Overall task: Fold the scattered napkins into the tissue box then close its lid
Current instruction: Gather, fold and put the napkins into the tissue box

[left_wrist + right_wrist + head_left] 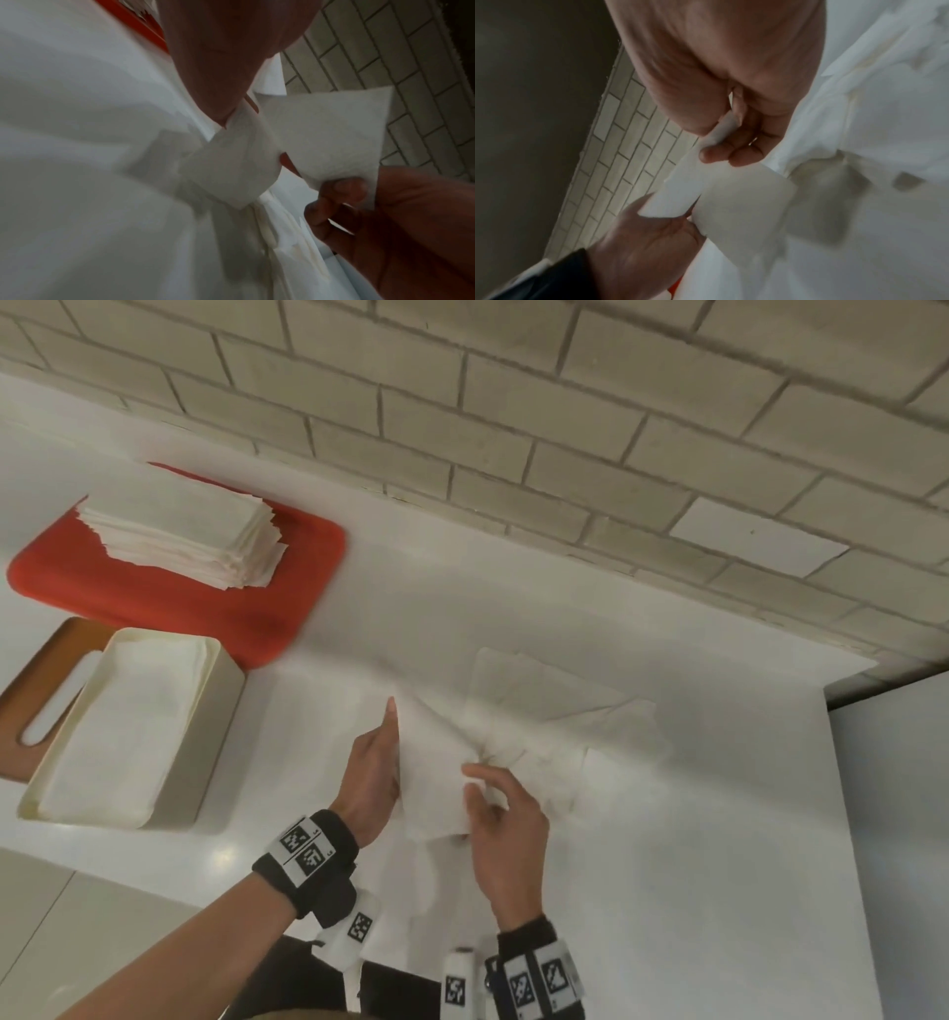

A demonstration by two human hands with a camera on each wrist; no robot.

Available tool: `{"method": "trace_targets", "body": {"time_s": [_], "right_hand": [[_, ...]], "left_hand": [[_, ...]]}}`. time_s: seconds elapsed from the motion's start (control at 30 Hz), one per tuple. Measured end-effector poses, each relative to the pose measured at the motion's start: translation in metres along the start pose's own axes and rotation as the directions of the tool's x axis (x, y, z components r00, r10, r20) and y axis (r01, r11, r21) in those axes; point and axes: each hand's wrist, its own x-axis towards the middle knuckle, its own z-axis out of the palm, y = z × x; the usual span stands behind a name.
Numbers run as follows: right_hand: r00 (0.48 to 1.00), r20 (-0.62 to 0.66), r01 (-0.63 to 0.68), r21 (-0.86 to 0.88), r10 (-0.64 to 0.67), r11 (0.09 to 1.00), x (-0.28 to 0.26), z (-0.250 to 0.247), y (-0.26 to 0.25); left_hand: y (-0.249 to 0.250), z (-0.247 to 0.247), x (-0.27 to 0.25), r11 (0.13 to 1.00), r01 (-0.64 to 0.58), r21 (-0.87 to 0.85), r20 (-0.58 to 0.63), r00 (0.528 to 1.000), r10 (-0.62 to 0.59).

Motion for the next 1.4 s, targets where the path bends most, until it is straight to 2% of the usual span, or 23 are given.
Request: {"method": "trace_targets", "body": {"time_s": [0.07,0.17,0.27,0.3,0.4,0.47,0.57,0.63,0.7,0.73,0.8,0.83,0.9,0.97,1.03,1.1,1.2,1.27,1.3,1.4], "right_hand": [[1.000,0.005,-0.020,0.028,0.020,0.999,-0.004,0.003,0.003],[0.997,0.076,0.041,-0.094,-0.034,0.995,0.003,0.004,-0.001],[0.956,0.280,0.156,-0.222,-0.090,0.962,0.031,-0.004,-0.007],[0.946,0.304,0.196,-0.274,-0.109,0.942,0.051,-0.010,-0.008],[0.972,0.162,0.230,-0.537,-0.168,0.812,0.138,-0.027,-0.011],[0.986,0.118,0.167,-0.690,-0.117,0.705,0.197,-0.037,-0.014],[0.965,0.249,0.169,-0.836,0.086,0.523,0.254,-0.039,-0.011],[0.922,0.359,0.256,-0.846,0.143,0.468,0.269,-0.034,-0.005],[0.890,0.442,0.330,-0.794,0.112,0.510,0.272,-0.032,-0.003],[0.883,0.466,0.350,-0.736,0.059,0.580,0.270,-0.035,-0.005],[0.884,0.459,0.365,-0.562,-0.087,0.742,0.258,-0.045,-0.021],[0.885,0.438,0.379,-0.473,-0.161,0.795,0.249,-0.050,-0.035],[0.876,0.383,0.427,-0.330,-0.294,0.842,0.226,-0.063,-0.071],[0.840,0.381,0.488,-0.216,-0.387,0.846,0.200,-0.076,-0.111],[0.786,0.453,0.531,-0.144,-0.421,0.835,0.174,-0.089,-0.148],[0.738,0.570,0.519,-0.136,-0.362,0.844,0.151,-0.099,-0.179],[0.687,0.672,0.491,-0.148,-0.277,0.859,0.130,-0.103,-0.202],[0.707,0.635,0.500,-0.141,-0.310,0.854,0.128,-0.095,-0.203],[0.727,0.598,0.510,-0.142,-0.337,0.848,0.129,-0.089,-0.200],[0.767,0.499,0.555,-0.199,-0.404,0.808,0.138,-0.070,-0.187]], "left_hand": [[-0.001,-0.003,0.000,0.998,0.029,-0.059,0.017,0.999,-0.028],[-0.005,-0.011,0.003,1.000,-0.002,-0.028,0.050,0.999,0.003],[-0.012,-0.025,0.013,0.973,-0.117,0.197,-0.134,0.980,0.145],[-0.013,-0.030,0.015,0.956,-0.137,0.261,-0.171,0.968,0.185],[-0.004,-0.036,0.013,0.930,-0.170,0.325,-0.193,0.951,0.241],[0.007,-0.033,0.006,0.919,-0.183,0.349,-0.199,0.944,0.263],[0.014,-0.033,0.004,0.876,-0.273,0.397,-0.149,0.923,0.355],[0.018,-0.036,0.005,0.826,-0.349,0.444,-0.092,0.899,0.429],[0.023,-0.039,0.004,0.762,-0.430,0.485,-0.068,0.850,0.523],[0.029,-0.039,0.002,0.732,-0.464,0.498,-0.053,0.827,0.560],[0.037,-0.044,0.002,0.669,-0.511,0.539,-0.008,0.792,0.611],[0.041,-0.046,0.004,0.629,-0.523,0.575,0.023,0.779,0.626],[0.050,-0.050,0.008,0.588,-0.503,0.633,0.045,0.782,0.621],[0.059,-0.049,0.013,0.618,-0.471,0.629,0.010,0.800,0.599],[0.074,-0.041,0.013,0.674,-0.476,0.565,-0.001,0.816,0.578],[0.086,-0.032,0.011,0.722,-0.510,0.468,0.040,0.828,0.559],[0.098,-0.017,0.003,0.745,-0.589,0.313,0.201,0.808,0.555],[0.102,-0.006,-0.003,0.806,-0.569,0.164,0.276,0.811,0.516],[0.103,0.001,-0.007,0.818,-0.558,0.139,0.264,0.817,0.512],[0.103,0.020,-0.016,0.764,-0.583,0.278,0.182,0.813,0.554]]}}
